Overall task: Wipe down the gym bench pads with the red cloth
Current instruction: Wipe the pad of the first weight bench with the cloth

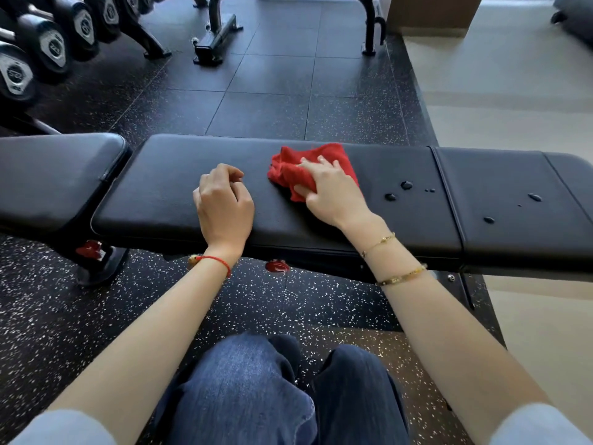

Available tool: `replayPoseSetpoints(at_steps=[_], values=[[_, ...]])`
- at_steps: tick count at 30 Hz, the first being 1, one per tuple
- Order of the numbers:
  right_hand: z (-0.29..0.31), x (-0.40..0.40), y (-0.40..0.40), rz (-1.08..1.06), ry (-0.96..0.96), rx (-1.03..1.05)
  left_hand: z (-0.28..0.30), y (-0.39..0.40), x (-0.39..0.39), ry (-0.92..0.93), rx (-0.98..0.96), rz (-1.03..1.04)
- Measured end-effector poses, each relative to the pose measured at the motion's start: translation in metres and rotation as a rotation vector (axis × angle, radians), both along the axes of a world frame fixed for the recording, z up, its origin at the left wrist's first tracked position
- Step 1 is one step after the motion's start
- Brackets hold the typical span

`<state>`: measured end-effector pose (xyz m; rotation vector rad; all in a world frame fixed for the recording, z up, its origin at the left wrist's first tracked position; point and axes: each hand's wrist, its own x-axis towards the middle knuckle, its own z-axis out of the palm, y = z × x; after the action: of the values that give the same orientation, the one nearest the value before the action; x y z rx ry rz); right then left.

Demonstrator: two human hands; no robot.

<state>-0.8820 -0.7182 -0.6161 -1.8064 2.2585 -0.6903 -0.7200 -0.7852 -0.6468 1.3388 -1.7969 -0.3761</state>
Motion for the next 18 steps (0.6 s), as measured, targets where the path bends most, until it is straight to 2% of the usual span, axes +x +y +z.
replayPoseSetpoints(at_steps=[3,6,9,14,18], values=[[-0.004,0.019,0.034,0.179,0.042,-0.018,-0.001,0.000,0.000,0.000,-0.009,0.003],[-0.008,0.015,0.074,0.250,0.037,-0.035,-0.001,0.001,0.001,-0.004,-0.007,-0.001],[-0.006,-0.013,0.085,0.192,-0.019,-0.024,-0.002,0.002,0.001,-0.010,-0.006,-0.001],[0.002,-0.028,0.039,-0.027,-0.013,0.007,-0.002,0.002,0.000,-0.053,-0.023,-0.009],[0.000,0.002,0.024,0.050,0.021,0.024,-0.001,0.001,0.001,-0.028,-0.029,0.001]])
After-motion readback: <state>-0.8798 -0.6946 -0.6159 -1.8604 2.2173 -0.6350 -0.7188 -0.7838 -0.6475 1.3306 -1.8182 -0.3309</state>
